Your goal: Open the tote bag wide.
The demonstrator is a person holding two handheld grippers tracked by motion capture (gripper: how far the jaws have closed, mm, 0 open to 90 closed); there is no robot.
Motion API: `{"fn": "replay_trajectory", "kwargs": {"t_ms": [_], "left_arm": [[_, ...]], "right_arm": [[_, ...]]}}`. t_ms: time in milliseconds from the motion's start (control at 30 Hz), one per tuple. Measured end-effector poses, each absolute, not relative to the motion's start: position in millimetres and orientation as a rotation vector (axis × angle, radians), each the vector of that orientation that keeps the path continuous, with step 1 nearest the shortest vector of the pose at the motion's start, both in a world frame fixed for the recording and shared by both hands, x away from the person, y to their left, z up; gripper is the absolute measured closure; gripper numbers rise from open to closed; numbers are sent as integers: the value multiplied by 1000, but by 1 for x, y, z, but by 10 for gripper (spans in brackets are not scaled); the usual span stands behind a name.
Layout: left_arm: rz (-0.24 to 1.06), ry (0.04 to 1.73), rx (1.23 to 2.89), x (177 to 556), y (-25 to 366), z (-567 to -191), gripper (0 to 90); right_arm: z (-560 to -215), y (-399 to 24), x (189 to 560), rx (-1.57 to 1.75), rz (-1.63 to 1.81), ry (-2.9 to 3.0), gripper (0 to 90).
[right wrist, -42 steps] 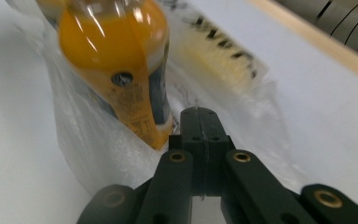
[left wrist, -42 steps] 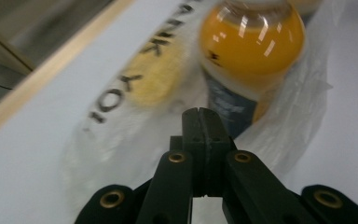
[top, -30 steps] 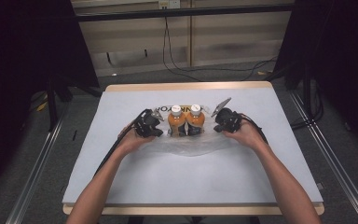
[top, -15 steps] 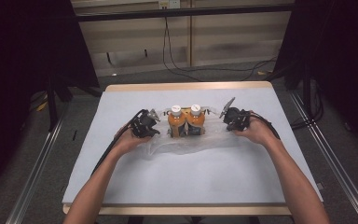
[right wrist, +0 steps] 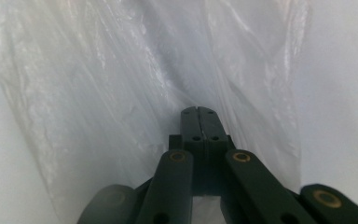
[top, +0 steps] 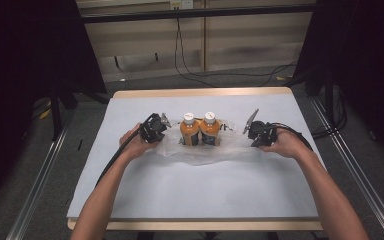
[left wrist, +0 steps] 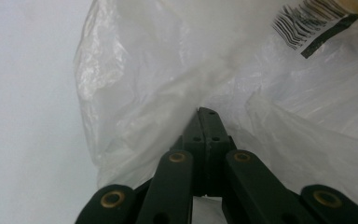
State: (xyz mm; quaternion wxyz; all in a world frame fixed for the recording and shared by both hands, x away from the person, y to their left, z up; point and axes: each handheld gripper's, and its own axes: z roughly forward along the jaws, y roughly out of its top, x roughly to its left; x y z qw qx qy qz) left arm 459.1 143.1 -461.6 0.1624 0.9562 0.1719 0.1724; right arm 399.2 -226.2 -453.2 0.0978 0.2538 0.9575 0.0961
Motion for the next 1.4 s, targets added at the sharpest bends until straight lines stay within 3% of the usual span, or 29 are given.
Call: {"fn": "replay_trajectory", "kwargs": {"t_ms": [200,333,567,1000,1233,1400], "left_arm": [[462,494,2725,459,148,-461,900],[511,378,2817,449,146,-460,900],[407,440,2774,450,158,-459,900],[448,493,2780,454,179,-459,900],[355,631,2613,457,191,-459,900],[321,605,2509,452,192,-450,900]], "right_arm": [[-451,-233,393,740,276,2901,900],[-452,-235,390,761,287,2874,900],[-455,-237,397,787,260,2754,900],[-455,-229,394,781,363,2779,900],[-456,-227,394,808,405,2762,900],[-453,-231,395,839,540,2735,900]]}}
